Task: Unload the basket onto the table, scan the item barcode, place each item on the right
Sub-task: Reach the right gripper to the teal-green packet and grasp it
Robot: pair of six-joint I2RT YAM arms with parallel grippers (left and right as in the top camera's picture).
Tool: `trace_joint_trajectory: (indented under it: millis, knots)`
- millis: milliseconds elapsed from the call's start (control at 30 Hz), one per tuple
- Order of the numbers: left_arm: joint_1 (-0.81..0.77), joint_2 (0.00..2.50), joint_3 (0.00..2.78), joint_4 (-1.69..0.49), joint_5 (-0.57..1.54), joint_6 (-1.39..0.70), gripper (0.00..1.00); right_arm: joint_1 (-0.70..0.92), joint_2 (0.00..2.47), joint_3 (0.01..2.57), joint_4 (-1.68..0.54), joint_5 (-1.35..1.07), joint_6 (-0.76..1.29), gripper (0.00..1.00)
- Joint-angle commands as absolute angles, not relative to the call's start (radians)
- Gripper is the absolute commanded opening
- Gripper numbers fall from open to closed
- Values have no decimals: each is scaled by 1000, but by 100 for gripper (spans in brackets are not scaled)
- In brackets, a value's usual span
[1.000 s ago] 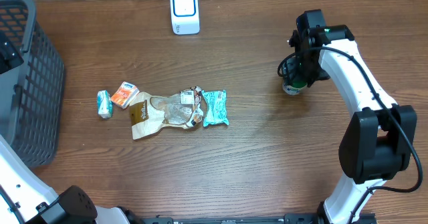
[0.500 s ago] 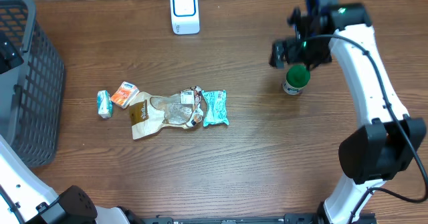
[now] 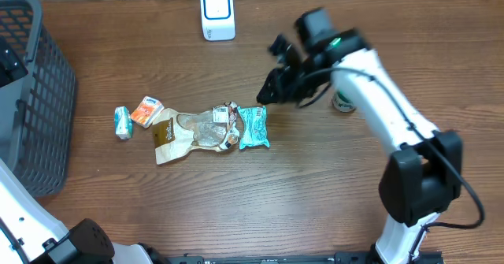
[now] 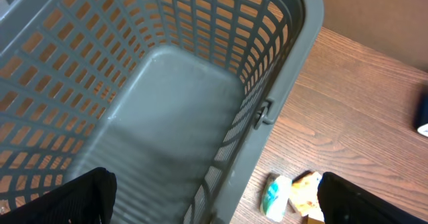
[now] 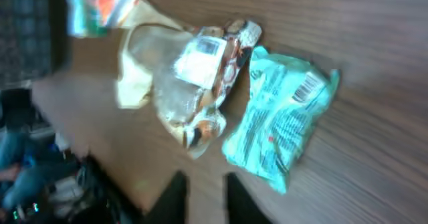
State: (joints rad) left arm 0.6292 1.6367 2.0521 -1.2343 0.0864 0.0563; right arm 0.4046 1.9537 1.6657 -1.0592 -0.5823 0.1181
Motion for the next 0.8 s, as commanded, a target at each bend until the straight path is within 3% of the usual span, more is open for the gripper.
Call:
trace_joint_trajectory:
  millis: [0,233,667,733,767]
  knots:
    - [630,1638,2049,-1234,94,72,99,490,1948,1524,-913,-424,432,4]
    - [630,1638,2049,-1234,94,72,100,599,1953,1400,-718,-271,607,4]
    - [630,1638,2049,-1234,94,72,100,616,2108,1399,-723,-236,654,4]
    - [630,1638,2049,-1234,94,72,100,616,2108,1402,-723,-236,637,7]
    - [630,1638,2049,-1234,94,72,100,613,2108,1406,-728,-236,610,13]
